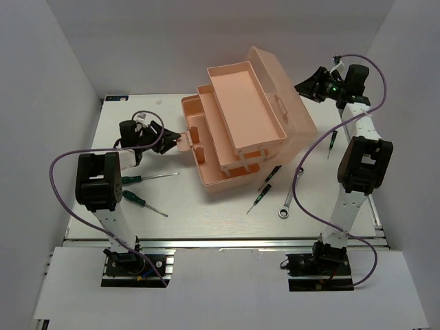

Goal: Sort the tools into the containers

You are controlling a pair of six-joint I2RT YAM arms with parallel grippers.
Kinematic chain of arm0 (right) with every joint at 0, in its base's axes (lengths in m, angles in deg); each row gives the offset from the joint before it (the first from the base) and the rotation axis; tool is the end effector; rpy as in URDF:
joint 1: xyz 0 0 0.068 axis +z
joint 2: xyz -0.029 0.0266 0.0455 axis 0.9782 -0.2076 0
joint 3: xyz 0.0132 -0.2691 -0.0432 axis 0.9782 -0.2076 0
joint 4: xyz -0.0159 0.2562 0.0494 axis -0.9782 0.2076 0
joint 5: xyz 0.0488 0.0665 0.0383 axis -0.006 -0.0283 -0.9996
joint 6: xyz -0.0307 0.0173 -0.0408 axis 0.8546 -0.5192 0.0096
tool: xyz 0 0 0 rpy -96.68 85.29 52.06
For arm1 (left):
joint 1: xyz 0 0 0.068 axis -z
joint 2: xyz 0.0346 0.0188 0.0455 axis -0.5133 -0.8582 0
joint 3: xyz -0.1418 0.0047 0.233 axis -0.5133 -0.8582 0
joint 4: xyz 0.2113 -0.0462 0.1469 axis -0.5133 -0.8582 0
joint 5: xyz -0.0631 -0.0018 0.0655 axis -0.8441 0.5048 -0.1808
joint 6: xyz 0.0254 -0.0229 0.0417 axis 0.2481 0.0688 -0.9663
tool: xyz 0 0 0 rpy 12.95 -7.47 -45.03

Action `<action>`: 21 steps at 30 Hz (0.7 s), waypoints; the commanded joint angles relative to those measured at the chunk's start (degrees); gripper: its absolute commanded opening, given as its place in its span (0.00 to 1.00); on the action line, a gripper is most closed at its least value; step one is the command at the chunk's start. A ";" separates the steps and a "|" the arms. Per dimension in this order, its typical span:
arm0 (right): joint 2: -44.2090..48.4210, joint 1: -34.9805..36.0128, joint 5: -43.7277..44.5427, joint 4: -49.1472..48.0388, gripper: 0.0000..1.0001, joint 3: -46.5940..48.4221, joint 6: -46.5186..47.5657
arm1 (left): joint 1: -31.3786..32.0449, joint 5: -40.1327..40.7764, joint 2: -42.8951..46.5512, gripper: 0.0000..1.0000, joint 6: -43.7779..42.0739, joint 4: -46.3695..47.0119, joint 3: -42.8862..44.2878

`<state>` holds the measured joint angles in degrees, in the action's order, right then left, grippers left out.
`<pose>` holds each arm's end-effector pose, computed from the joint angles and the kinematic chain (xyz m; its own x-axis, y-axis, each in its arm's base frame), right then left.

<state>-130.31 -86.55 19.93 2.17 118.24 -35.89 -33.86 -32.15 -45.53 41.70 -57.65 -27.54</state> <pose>0.4991 -0.0470 0.3102 -0.5534 0.3994 -0.7309 -0.4246 0.6196 0.6601 0.3868 -0.0041 0.1614 -0.7368 -0.6464 -0.1984 -0.1107 0.4048 -0.9077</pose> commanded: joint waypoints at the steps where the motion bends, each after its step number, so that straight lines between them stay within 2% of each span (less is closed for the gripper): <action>1: 1.99 0.98 2.85 4.69 0.69 3.49 6.26 | -0.09 -0.70 3.06 0.58 -1.05 0.19 2.09; 5: 2.60 0.54 6.37 8.47 0.71 5.16 11.10 | -0.09 1.58 6.49 0.58 -4.29 -3.58 1.91; 9: 4.44 0.28 17.43 12.96 0.74 8.24 18.90 | -0.09 4.74 11.49 0.58 -7.11 -8.85 0.77; 14: 8.66 -0.78 24.73 15.42 0.75 8.95 23.93 | -0.01 7.91 16.77 0.57 -11.24 -15.96 0.07; 17: 13.40 -0.96 27.64 15.25 0.74 6.67 28.50 | -0.09 10.72 20.81 0.52 -13.43 -20.53 -0.28; 18: 15.15 -1.13 27.47 14.55 0.74 3.62 30.77 | -0.09 12.38 23.26 0.49 -13.88 -22.47 -0.37; 19: 18.65 -1.31 26.69 13.85 0.73 2.02 32.88 | -0.09 13.53 24.50 0.43 -14.41 -23.79 -0.63; 21: 22.44 -1.75 15.31 13.75 0.75 -0.97 38.67 | -0.09 16.42 27.31 0.32 -15.03 -28.97 -1.60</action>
<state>-116.06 -87.49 42.71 17.82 119.50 -7.17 -33.86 -21.03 -23.63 30.01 -78.00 -28.00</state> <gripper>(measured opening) 0.747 0.359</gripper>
